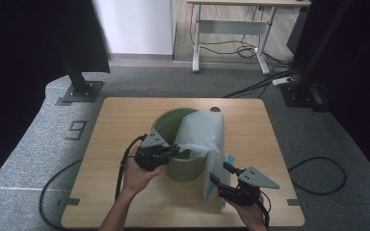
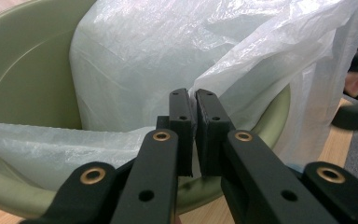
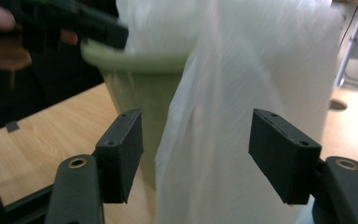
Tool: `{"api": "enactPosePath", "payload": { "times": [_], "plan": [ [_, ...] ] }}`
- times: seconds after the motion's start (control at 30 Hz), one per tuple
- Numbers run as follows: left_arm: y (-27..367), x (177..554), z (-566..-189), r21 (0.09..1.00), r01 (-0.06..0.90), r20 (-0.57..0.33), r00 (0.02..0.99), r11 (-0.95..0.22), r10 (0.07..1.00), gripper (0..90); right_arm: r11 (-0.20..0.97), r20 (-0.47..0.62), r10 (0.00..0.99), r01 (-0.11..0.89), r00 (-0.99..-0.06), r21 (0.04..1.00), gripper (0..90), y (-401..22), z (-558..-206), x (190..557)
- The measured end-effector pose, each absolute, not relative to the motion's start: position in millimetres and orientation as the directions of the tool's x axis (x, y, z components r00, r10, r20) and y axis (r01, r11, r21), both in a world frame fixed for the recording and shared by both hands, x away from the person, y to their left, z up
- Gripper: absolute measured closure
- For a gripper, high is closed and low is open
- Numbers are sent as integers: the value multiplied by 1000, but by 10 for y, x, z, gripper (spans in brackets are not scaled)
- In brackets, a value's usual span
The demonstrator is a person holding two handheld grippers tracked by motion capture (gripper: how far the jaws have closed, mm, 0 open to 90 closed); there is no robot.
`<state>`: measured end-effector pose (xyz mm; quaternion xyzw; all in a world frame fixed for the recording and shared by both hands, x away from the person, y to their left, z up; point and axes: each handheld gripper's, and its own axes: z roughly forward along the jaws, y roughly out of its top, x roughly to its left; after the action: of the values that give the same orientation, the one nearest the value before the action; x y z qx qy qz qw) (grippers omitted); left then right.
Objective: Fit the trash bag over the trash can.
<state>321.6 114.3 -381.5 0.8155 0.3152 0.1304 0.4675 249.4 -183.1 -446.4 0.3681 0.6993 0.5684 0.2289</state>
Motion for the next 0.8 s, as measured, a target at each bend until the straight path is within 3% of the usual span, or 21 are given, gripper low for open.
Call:
{"api": "enactPosePath", "payload": {
  "times": [0.17, 0.27, 0.3, 0.33, 0.37, 0.4, 0.43, 0.47, 0.8],
  "plan": [
    [1153, 3219, -3810, 844, 390, -79, 769, -368, 635, 851, 76, 127, 792, 303, -597, 950, 366, -1769, -4641, 2553],
    [1161, 3223, -3807, 842, 394, -81, 769, -370, 634, 850, 77, 137, 789, 319, -599, 945, 566, -1780, -4737, 2622],
    [1161, 3223, -3807, 842, 394, -81, 769, -370, 634, 850, 77, 137, 789, 319, -599, 945, 566, -1780, -4737, 2622],
    [1167, 3222, -3805, 841, 396, -84, 769, -369, 634, 850, 74, 151, 778, 328, -609, 942, 686, -1805, -4766, 2665],
    [1167, 3222, -3805, 841, 396, -84, 769, -369, 634, 850, 74, 151, 778, 328, -609, 942, 686, -1805, -4766, 2665],
    [1173, 3223, -3805, 841, 396, -84, 768, -369, 635, 848, 66, 158, 775, 326, -612, 943, 790, -1846, -4758, 2687],
    [1176, 3225, -3805, 841, 396, -85, 768, -367, 635, 848, 66, 158, 775, 326, -612, 943, 790, -1846, -4758, 2687],
    [1182, 3229, -3804, 842, 396, -87, 769, -365, 634, 844, 61, 147, 782, 310, -605, 949, 860, -1883, -4719, 2686],
    [1206, 3250, -3797, 843, 398, -93, 770, -362, 631, 835, 62, 85, 796, 220, -599, 974, 885, -2065, -4322, 2708]
  ]
}}
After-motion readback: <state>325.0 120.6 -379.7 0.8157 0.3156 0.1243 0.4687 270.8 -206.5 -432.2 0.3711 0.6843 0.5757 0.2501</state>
